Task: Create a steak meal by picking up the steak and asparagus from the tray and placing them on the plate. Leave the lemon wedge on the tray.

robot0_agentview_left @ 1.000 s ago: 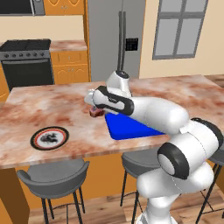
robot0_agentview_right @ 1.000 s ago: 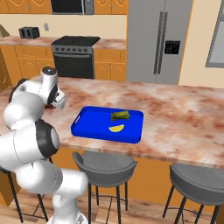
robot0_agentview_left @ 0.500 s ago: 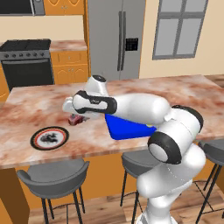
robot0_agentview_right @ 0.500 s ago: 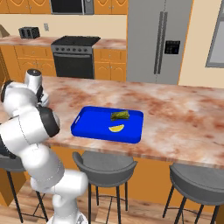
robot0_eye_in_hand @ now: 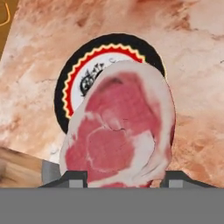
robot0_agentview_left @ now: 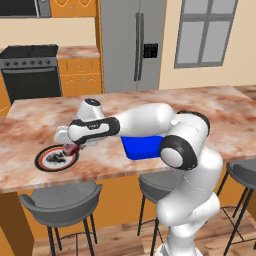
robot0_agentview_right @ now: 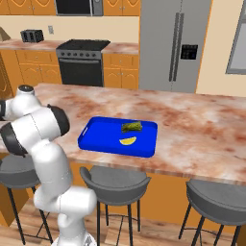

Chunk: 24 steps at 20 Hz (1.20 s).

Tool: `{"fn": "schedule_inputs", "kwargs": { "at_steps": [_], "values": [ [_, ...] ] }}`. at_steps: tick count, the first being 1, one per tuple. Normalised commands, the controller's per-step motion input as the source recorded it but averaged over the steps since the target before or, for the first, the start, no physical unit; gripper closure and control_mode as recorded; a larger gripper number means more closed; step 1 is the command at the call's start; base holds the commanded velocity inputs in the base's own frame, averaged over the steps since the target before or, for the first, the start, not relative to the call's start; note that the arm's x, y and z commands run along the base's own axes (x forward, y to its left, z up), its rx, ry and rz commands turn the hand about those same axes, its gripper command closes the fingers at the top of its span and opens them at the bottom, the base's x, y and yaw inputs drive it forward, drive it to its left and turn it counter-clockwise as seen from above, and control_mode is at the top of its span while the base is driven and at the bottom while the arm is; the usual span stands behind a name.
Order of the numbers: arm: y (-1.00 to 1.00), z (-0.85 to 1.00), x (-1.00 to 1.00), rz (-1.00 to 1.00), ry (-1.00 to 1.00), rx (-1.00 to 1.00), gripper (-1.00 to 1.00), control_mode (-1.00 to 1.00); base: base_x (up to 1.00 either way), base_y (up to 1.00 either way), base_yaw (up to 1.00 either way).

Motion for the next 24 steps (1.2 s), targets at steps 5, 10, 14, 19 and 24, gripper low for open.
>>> {"fn": "schedule_inputs", "kwargs": {
  "at_steps": [5, 10, 14, 19, 24],
  "values": [
    [0.57, -0.43, 0.03, 0.05, 0.00, -0.05, 1.00, -1.00, 0.00, 0.00, 0.00],
    [0.39, -0.24, 0.22, 0.01, 0.00, -0.01, 1.00, -1.00, 0.00, 0.00, 0.00],
    [0.26, -0.23, 0.32, 0.00, 0.00, 0.00, 1.00, -1.00, 0.00, 0.00, 0.00],
    [0.23, -0.27, 0.39, 0.00, 0.00, 0.00, 1.00, -1.00, 0.00, 0.00, 0.00],
    [0.18, -0.26, 0.41, 0.00, 0.00, 0.00, 1.00, -1.00, 0.00, 0.00, 0.00]
  ]
}}
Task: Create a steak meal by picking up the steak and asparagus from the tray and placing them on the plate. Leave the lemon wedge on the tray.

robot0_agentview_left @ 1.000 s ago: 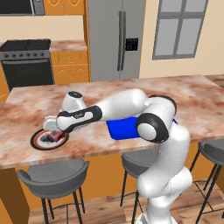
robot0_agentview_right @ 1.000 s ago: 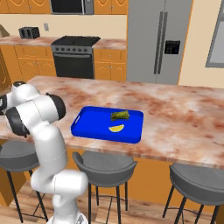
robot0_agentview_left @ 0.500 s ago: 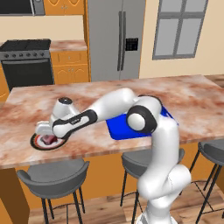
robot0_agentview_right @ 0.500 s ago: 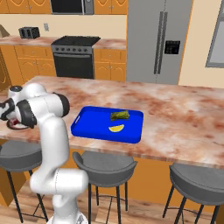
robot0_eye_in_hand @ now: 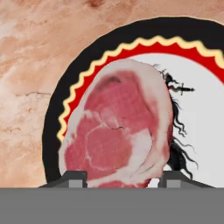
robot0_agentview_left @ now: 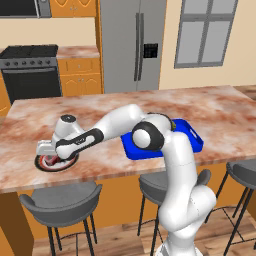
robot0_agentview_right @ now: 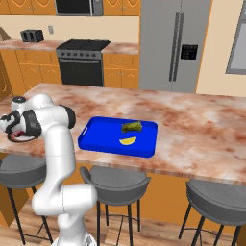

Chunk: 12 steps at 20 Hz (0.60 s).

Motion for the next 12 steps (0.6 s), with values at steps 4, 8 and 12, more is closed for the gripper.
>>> {"fn": "schedule_inputs", "kwargs": {
  "at_steps": [4, 8, 12],
  "values": [
    [0.08, -0.25, 0.37, 0.00, 0.00, 0.00, 1.00, -1.00, 0.00, 0.00, 0.00],
    [0.02, -0.09, 0.09, 0.00, 0.00, 0.00, -1.00, -1.00, 0.00, 0.00, 0.00],
    [-0.02, 0.01, -0.02, 0.00, 0.00, 0.00, -1.00, -1.00, 0.00, 0.00, 0.00]
  ]
}}
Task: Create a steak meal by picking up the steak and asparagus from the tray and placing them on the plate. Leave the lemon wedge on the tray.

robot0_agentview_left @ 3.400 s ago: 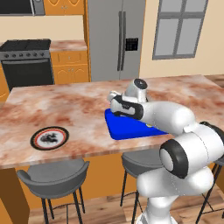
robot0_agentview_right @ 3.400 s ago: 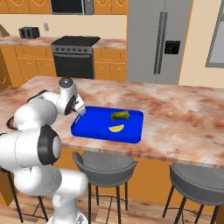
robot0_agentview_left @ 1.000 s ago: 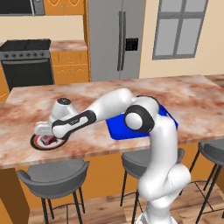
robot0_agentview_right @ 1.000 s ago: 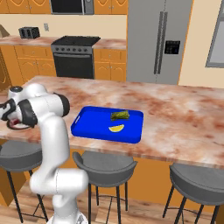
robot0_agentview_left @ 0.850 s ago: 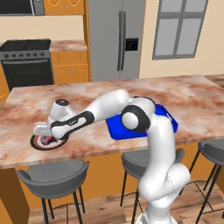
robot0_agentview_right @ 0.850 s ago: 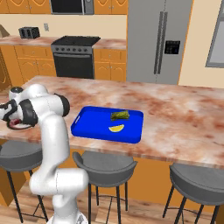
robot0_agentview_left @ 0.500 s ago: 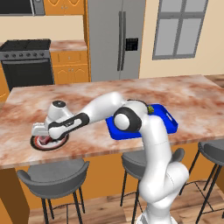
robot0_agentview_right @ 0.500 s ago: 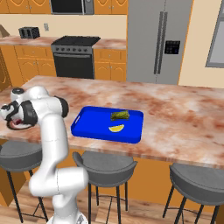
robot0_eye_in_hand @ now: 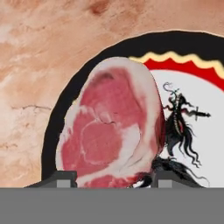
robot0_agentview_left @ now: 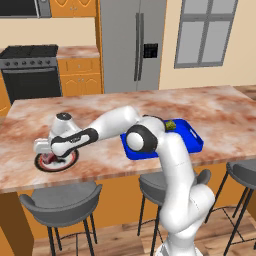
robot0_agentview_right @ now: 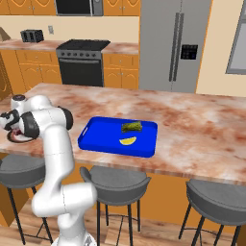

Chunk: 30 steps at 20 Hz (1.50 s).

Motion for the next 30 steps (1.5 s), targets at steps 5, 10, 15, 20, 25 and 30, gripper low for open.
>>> {"fn": "schedule_inputs", "kwargs": {
  "at_steps": [5, 10, 15, 20, 25, 30],
  "values": [
    [-0.33, 0.18, -0.25, 0.00, -0.02, 0.00, -1.00, -1.00, 0.00, 0.00, 0.00],
    [-0.38, 0.30, -0.30, 0.00, -0.05, 0.00, -1.00, -1.00, 0.00, 0.00, 0.00],
    [-0.42, 0.53, -0.54, 0.00, -0.11, 0.00, -1.00, -1.00, 0.00, 0.00, 0.00],
    [-0.67, 0.51, -0.58, -0.01, -0.18, 0.00, -1.00, -1.00, 0.00, 0.00, 0.00],
    [-0.77, 0.53, -0.25, -0.18, -0.16, 0.00, -1.00, -1.00, 0.00, 0.00, 0.00],
    [-0.74, 0.62, 0.00, -0.24, -0.11, 0.01, -1.00, -1.00, 0.00, 0.00, 0.00]
  ]
}}
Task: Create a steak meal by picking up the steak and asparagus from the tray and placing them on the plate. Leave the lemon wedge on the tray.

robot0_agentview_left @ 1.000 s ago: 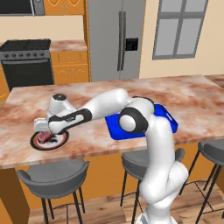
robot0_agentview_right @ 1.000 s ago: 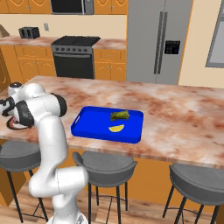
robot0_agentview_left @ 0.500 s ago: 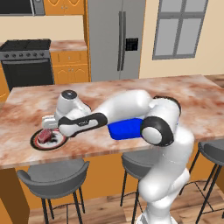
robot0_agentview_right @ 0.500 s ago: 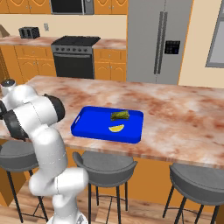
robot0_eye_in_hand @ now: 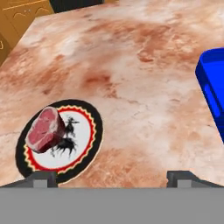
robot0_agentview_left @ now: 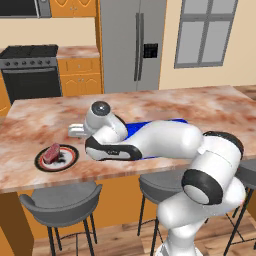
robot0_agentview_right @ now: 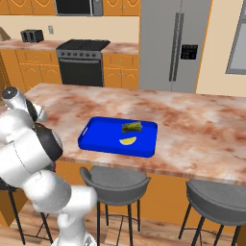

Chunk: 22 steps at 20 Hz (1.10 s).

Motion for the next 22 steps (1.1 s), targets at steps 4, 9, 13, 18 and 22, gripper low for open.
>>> {"fn": "schedule_inputs", "kwargs": {
  "at_steps": [4, 9, 13, 18, 22],
  "values": [
    [-0.94, 0.55, 0.00, -0.25, -0.04, 0.03, -1.00, -1.00, 0.00, 0.00, 0.00],
    [-1.00, 0.35, 0.00, -0.23, 0.00, 0.09, -1.00, -1.00, 0.00, 0.00, 0.00],
    [-1.00, 0.15, 0.00, -0.17, 0.00, 0.14, -1.00, -1.00, 0.00, 0.00, 0.00],
    [-1.00, 0.00, 0.00, -0.15, 0.01, 0.13, -1.00, -1.00, 0.00, 0.00, 0.00],
    [-1.00, -0.02, 0.13, -0.15, 0.02, 0.09, -1.00, -1.00, 0.00, 0.00, 0.00]
  ]
}}
